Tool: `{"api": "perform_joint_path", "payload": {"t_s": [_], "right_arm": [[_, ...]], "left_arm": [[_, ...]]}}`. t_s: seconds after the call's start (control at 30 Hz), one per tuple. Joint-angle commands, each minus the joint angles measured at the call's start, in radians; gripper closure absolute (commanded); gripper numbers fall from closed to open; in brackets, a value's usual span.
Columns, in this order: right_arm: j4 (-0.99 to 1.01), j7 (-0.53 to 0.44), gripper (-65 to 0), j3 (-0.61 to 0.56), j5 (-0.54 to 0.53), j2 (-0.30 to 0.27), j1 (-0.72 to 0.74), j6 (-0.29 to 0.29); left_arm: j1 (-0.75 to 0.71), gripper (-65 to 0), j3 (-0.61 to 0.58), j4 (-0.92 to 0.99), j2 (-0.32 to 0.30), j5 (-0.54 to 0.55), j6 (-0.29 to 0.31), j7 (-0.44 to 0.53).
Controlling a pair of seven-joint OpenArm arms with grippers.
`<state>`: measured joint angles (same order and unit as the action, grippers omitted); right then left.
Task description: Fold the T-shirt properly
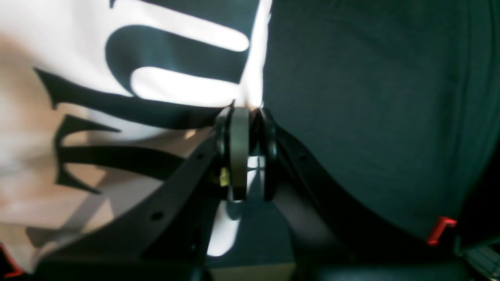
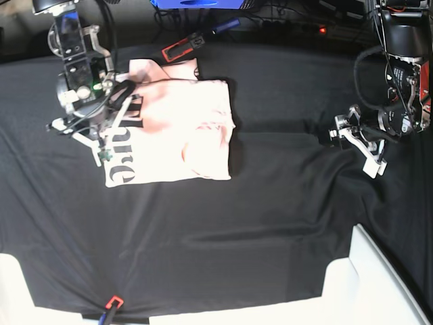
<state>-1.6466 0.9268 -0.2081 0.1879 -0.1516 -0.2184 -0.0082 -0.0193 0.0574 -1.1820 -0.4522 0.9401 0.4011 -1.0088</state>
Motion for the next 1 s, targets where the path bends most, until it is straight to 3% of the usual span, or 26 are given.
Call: {"api": "perform_joint_path", "payload": {"t_s": [0.0,0.17,0.4,0.47,0.57,0.63,0.73,0.97], "right_arm": [[-0.019,0.004,-4.2,0.003,0.015,-0.010,0.012,-0.009],[-0.037,0.053,-4.1,0.003,0.014,-0.039,0.032,-0.009],[-0.062,0.068,-4.5,0.006,0.012,-0.032,0.040,-0.009],[-0.105,0.099,-8.9,0.005,0.011,-0.015,0.027,-0.009],[-0.185,0.102,-25.4,-0.001,0.011,0.028,0.003,0.000],[-0.201,0.102,-33.7,0.000,0.011,0.047,0.001,0.052],[-0.197,0.100,-35.0,0.005,0.011,0.063,0.004,0.133],[-0.088,0.028,-35.5,0.006,0.012,0.076,0.017,0.141]], "left_arm": [[0.009,-36.6,0.008,-0.011,-0.018,0.010,0.009,0.009],[0.011,-36.6,0.008,-0.011,-0.020,0.010,0.009,0.009],[0.017,-36.6,0.008,-0.011,-0.017,0.010,0.009,0.009],[0.018,-36.6,0.008,-0.011,-0.017,0.010,0.009,0.009],[0.018,-36.6,0.008,-0.011,-0.017,0.010,0.009,0.009],[0.018,-36.6,0.008,-0.011,-0.017,0.010,0.009,0.009],[0.018,-36.6,0.008,-0.011,-0.017,0.010,0.009,0.009],[0.012,-36.6,0.008,-0.011,-0.018,0.010,0.009,0.009]]}}
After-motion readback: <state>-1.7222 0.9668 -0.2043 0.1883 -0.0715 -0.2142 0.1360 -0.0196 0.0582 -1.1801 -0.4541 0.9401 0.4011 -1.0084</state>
